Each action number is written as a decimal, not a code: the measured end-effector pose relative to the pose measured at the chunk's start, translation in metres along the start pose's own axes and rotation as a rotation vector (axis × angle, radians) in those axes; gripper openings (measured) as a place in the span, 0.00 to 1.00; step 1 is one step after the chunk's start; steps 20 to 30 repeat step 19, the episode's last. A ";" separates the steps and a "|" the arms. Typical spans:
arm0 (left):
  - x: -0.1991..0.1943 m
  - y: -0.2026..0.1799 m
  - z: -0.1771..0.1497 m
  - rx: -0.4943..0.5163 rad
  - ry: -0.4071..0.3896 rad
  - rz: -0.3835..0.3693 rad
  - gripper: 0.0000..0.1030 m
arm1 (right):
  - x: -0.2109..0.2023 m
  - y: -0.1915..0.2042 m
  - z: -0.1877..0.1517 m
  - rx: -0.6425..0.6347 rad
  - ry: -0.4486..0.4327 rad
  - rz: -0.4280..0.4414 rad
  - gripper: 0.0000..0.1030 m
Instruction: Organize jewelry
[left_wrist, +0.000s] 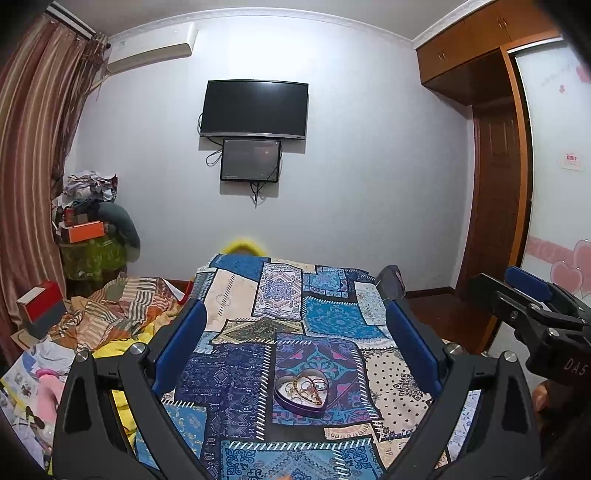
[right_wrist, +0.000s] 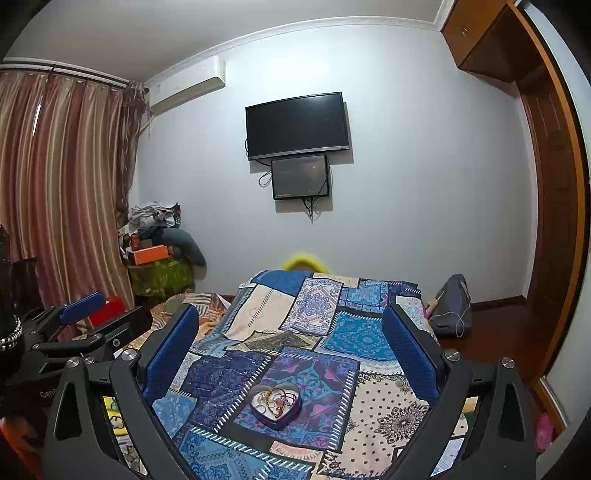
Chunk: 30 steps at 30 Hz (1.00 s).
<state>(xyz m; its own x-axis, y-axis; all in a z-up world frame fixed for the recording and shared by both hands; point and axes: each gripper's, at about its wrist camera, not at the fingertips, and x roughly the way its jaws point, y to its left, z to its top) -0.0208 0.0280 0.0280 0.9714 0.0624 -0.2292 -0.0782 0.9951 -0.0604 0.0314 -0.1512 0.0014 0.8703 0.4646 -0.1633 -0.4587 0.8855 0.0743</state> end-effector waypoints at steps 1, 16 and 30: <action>0.000 0.000 0.000 0.000 -0.001 0.002 0.95 | 0.000 0.000 0.000 0.000 0.000 0.000 0.96; 0.000 0.001 0.001 0.008 -0.007 0.004 0.95 | 0.004 -0.004 -0.004 -0.001 0.009 0.000 0.96; 0.001 0.004 0.001 0.005 -0.004 0.007 0.95 | 0.006 -0.003 -0.005 -0.004 0.013 0.000 0.96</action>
